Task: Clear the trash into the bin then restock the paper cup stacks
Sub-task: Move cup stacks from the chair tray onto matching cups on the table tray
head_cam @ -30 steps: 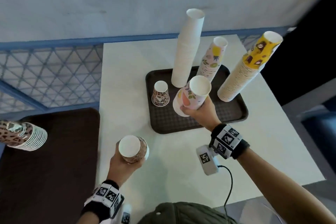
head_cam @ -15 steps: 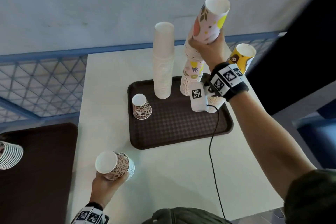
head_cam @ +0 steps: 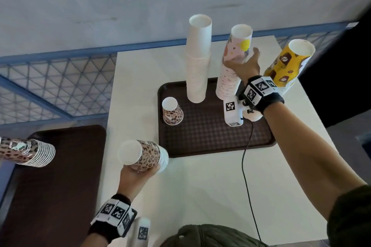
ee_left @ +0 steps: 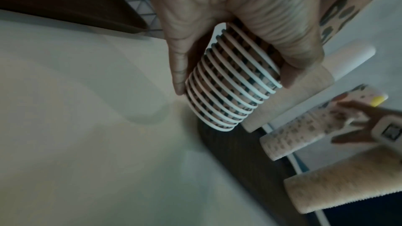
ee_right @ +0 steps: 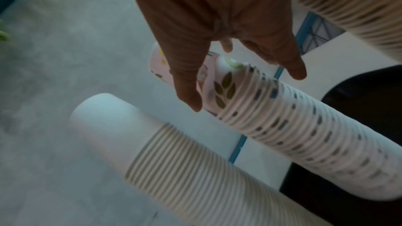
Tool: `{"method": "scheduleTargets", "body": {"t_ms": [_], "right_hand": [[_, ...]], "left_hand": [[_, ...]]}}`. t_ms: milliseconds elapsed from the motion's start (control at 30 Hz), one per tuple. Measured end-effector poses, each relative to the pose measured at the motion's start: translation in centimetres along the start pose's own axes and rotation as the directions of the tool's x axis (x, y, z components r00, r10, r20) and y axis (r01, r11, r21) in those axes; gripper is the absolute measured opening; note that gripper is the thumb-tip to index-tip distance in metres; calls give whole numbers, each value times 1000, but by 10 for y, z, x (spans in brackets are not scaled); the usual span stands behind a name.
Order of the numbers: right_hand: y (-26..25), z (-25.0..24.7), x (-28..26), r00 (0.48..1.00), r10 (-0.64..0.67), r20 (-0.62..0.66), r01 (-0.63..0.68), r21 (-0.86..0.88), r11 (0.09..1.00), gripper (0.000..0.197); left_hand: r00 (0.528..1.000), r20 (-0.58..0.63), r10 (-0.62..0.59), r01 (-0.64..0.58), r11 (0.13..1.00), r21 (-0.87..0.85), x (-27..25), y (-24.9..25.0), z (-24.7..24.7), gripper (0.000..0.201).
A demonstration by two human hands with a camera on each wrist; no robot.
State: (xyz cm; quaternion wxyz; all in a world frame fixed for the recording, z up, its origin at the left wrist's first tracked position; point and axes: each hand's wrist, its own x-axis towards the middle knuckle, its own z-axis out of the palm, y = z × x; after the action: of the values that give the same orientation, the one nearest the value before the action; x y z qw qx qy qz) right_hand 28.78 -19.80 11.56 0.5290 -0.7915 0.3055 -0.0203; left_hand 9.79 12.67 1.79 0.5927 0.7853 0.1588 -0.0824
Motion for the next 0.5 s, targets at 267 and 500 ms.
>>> {"method": "scheduleTargets", "body": {"t_ms": [267,500], "right_hand": [[80,21,-68,983,-89,159,107,-110,988,84],[122,34,-115,906,-85,414,204,-251,946,41]], "left_hand": [[976,7,216,-216,976,-8,76,86,27,87],[980,84,182,-189,979,83,119,99,49,93]]}}
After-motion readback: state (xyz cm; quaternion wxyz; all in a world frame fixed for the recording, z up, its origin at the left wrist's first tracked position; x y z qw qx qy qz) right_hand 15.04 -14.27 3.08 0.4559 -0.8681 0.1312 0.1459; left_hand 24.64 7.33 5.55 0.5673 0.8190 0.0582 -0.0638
